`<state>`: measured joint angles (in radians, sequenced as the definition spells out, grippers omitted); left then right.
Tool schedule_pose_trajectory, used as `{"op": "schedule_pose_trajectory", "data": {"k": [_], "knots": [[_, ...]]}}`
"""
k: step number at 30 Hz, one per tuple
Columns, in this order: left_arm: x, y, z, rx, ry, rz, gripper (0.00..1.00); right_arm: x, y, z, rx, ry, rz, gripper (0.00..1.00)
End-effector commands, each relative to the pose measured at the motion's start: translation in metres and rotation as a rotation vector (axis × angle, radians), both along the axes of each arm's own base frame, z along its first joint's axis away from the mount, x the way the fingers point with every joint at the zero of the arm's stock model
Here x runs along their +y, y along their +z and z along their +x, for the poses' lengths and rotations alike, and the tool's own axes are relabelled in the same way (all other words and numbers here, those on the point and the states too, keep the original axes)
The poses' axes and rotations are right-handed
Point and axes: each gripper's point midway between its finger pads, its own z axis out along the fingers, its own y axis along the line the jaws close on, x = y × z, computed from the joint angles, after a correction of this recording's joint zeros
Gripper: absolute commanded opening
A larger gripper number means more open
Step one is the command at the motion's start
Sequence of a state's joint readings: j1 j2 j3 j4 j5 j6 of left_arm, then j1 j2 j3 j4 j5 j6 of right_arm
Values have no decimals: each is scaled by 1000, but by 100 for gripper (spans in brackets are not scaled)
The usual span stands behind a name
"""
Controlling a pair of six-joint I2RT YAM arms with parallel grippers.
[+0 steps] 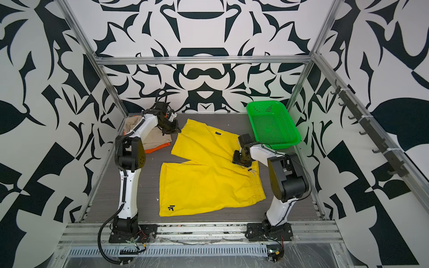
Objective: Fold and stack the shorts
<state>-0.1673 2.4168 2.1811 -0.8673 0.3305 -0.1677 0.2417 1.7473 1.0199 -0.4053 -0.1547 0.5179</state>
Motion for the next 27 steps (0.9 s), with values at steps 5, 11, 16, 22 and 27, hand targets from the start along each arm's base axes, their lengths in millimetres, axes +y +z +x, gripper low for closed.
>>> {"op": "schedule_pose_trajectory", "data": {"k": [5, 11, 16, 22, 27], "knots": [[12, 13, -17, 15, 31, 22, 53, 10, 51, 11, -91, 4, 62, 54], [6, 40, -56, 5, 37, -57, 56, 24, 90, 20, -197, 40, 109, 54], [-23, 41, -90, 19, 15, -179, 51, 49, 77, 23, -171, 103, 141, 54], [-29, -3, -101, 116, 39, -151, 50, 63, 49, 30, -130, 111, 170, 54], [-13, -40, -104, 168, 61, -39, 49, 47, 22, 27, -71, 73, 103, 54]]}}
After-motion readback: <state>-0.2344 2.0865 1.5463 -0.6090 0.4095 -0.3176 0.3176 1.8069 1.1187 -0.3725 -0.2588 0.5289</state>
